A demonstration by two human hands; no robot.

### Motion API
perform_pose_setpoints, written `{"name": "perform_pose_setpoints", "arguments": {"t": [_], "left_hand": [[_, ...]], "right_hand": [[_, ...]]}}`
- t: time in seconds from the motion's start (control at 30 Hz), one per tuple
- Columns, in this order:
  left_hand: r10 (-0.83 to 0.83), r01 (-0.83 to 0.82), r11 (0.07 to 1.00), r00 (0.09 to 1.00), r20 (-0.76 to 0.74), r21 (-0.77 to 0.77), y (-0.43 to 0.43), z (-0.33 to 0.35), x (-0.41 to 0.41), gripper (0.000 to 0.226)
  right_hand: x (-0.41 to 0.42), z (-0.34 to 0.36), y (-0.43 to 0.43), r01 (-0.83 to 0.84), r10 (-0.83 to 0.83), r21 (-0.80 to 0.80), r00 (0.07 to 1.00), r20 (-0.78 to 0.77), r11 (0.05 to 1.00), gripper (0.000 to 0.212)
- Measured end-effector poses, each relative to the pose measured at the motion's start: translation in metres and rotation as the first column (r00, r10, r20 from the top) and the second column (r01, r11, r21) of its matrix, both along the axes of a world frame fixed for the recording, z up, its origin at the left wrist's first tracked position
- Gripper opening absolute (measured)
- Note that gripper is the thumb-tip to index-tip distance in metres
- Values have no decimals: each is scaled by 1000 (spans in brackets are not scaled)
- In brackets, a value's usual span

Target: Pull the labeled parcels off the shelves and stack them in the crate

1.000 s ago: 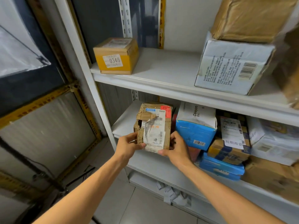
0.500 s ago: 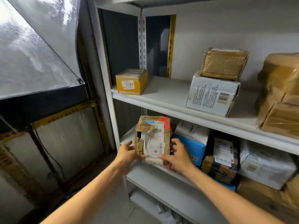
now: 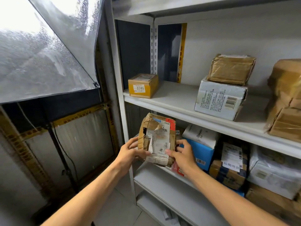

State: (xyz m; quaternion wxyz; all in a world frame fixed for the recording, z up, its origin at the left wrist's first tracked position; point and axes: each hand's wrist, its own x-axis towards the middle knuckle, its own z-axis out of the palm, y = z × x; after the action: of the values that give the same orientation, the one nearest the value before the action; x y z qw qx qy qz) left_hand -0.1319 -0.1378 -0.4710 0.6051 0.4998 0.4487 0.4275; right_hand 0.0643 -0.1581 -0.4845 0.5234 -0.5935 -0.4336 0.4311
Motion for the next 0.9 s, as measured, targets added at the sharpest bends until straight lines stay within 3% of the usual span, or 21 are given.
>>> {"name": "perform_pose_setpoints", "arguments": {"t": [0.13,0.23,0.4,0.53,0.67,0.73,0.77,0.9], "left_hand": [[-19,19,1000,998,56,11,-5,8,11,76],[-20,19,999,1000,16,34,-4,13,16,73],[18,-18,1000,998,-55,10,-2,11,12,49],[82,-80,997,987,-135,19,0,11,13,59],[147,-149,989,966,-210,7,8,12,16,72],[157,-165,986,963,-221,-20,10,11,17,63],[147,-159,986,966,-211,-41,11,11,18,57],[43,-65,989,986,-163,-133,13,7,17,68]], "right_hand": [[-2,-6,8,30,-49,-160,992,-115,987,17],[1,-6,11,-13,-58,-241,958,-282,970,21],[4,7,10,-18,-54,-211,941,-335,977,19],[5,11,10,-57,2,-124,914,-405,991,26],[10,13,12,-114,89,-69,951,-295,991,31],[11,15,15,-120,105,-81,979,-172,989,34],[11,16,17,-123,113,-82,987,-113,989,36],[15,23,19,-145,147,-98,989,17,985,39]]}}
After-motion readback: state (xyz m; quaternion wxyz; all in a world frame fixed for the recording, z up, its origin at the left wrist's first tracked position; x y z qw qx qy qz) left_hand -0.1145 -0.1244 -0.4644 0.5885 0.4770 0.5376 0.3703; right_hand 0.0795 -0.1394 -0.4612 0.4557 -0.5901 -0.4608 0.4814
